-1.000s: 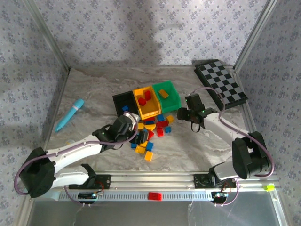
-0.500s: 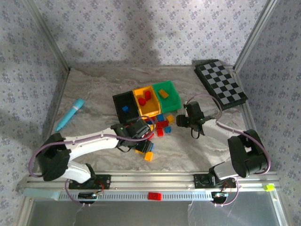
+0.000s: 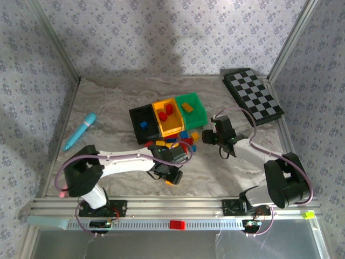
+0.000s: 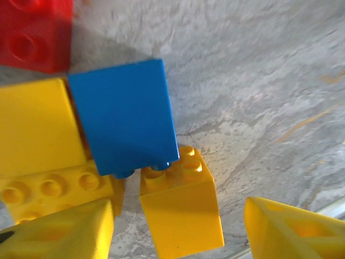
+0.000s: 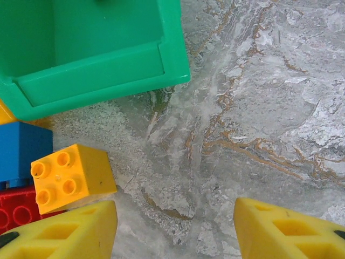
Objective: Sort the legos into containers by color
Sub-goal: Pick up the lego from the middle-left of the table, then place the lego in the container.
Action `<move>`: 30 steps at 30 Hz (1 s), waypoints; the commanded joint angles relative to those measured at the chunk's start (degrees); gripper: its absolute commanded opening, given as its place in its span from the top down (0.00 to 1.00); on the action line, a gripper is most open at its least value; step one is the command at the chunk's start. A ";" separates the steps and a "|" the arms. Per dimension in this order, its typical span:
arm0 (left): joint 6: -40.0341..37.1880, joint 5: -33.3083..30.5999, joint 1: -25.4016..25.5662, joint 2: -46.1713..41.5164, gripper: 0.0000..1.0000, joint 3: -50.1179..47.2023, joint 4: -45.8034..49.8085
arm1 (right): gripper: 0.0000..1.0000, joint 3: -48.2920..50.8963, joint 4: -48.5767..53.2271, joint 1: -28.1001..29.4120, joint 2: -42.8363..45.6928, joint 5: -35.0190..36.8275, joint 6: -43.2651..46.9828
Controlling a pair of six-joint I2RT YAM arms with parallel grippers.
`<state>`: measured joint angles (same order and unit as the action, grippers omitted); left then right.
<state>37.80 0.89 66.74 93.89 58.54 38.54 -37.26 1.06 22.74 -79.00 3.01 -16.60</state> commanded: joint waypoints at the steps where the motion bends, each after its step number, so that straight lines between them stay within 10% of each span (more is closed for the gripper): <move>1: 1.05 0.74 0.75 2.35 0.40 2.88 5.05 | 0.39 0.52 -0.01 -0.23 0.36 0.53 0.96; 23: -2.59 -8.53 3.50 1.10 0.69 14.14 9.82 | 0.39 0.85 -0.56 -0.28 0.87 0.60 0.62; 30: -5.53 -13.39 -5.80 1.42 0.76 19.87 4.07 | 0.39 0.96 -0.96 -1.09 0.71 -0.04 0.34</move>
<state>34.52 -8.49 64.47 95.72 75.16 44.99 -37.21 0.95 22.02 -79.00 2.98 -16.45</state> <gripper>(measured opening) 0.317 0.611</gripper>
